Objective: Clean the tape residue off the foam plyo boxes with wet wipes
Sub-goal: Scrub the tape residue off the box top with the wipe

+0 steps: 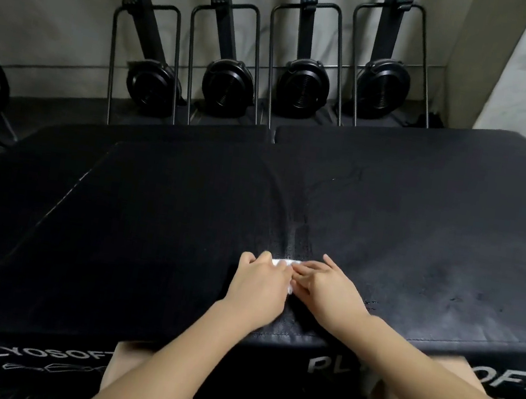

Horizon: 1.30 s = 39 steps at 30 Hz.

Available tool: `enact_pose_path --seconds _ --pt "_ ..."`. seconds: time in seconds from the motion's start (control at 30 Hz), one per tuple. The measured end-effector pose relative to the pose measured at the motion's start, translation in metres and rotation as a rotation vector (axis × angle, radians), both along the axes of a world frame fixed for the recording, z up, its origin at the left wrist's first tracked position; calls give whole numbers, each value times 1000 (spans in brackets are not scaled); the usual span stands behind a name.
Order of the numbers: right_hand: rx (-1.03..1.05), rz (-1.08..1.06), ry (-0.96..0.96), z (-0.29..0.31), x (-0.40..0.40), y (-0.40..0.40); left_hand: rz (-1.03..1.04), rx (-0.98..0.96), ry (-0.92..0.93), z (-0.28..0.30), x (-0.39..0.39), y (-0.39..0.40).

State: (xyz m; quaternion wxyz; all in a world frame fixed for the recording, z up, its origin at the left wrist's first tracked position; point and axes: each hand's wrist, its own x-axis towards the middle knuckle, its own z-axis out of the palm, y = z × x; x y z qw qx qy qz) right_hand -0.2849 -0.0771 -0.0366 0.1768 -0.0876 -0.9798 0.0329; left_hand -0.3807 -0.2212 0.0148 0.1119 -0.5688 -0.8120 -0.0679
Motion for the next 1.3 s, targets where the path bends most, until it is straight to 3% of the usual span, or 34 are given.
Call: enact_pose_path --seconds 0.17,0.37,0.6,0.8,1.03,1.3 --pt "-112 -10 -90 4 -11 -1 55 -46 -4 1 -4 4" --pt "-48 84 183 -16 41 -28 -36 70 -33 -17 25 -43" --pt "-8 102 257 -27 64 -49 -52 92 0 -34 46 -69" --pt "-119 30 204 -21 43 -41 13 112 -16 -24 37 -51" --pt "27 164 345 -39 82 -55 -42 184 7 -45 60 -76" --pt "19 217 429 -42 50 -103 -48 337 117 -57 40 -113"
